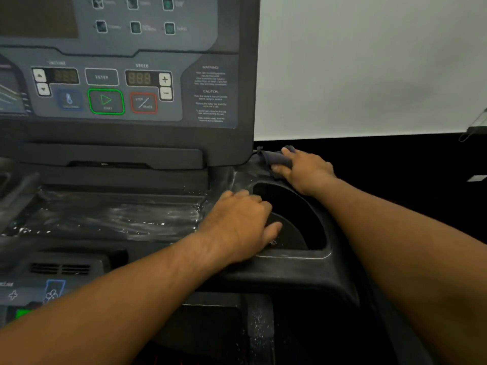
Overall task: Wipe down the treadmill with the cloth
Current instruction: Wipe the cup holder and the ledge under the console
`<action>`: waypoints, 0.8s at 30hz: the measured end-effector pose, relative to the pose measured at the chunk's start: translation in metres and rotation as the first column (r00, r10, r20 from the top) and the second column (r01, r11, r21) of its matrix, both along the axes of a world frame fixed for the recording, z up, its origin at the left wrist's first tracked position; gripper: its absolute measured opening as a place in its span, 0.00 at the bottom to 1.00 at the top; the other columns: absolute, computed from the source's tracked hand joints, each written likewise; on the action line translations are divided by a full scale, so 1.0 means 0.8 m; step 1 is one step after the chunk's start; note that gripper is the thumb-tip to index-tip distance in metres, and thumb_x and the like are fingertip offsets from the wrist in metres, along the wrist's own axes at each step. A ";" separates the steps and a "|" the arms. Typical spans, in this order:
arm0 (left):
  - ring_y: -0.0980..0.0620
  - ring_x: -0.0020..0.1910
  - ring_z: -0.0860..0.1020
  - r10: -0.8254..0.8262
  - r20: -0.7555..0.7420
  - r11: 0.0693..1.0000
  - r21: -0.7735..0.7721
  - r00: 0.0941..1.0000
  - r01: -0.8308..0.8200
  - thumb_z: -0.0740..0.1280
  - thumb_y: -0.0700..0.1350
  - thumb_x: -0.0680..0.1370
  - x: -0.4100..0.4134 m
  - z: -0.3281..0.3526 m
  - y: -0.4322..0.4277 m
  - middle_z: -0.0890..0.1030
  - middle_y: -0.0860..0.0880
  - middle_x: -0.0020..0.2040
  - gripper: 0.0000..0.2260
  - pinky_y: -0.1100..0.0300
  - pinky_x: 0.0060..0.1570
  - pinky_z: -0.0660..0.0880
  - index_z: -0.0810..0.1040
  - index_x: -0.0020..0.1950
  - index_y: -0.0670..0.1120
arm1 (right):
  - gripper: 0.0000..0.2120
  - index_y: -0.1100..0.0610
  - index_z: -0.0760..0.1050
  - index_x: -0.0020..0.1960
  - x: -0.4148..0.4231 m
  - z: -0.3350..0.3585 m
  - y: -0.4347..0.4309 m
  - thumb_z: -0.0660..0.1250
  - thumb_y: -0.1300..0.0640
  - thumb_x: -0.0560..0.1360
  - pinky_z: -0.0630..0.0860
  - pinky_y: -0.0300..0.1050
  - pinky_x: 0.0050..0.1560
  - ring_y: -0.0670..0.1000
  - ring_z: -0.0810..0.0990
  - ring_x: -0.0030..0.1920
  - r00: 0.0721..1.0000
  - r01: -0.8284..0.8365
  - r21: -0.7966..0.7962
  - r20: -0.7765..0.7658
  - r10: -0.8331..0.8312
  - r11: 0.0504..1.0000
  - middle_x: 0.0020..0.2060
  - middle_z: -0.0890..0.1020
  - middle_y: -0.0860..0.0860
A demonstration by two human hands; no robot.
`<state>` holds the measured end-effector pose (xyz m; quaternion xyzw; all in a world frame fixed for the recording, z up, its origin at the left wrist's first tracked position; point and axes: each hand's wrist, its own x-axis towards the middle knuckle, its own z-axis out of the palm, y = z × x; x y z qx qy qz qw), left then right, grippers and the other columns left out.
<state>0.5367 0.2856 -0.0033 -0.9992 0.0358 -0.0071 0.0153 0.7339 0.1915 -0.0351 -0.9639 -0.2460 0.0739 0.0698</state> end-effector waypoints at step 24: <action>0.49 0.40 0.78 0.051 0.226 0.999 -0.022 0.973 -0.048 0.52 0.55 0.77 -0.066 0.023 0.066 0.81 0.52 0.40 0.20 0.54 0.43 0.75 0.81 0.43 0.49 | 0.28 0.47 0.65 0.74 -0.048 -0.003 0.074 0.53 0.38 0.76 0.53 0.58 0.74 0.55 0.59 0.74 0.815 -0.576 0.084 0.137 0.564 0.813 0.73 0.68 0.50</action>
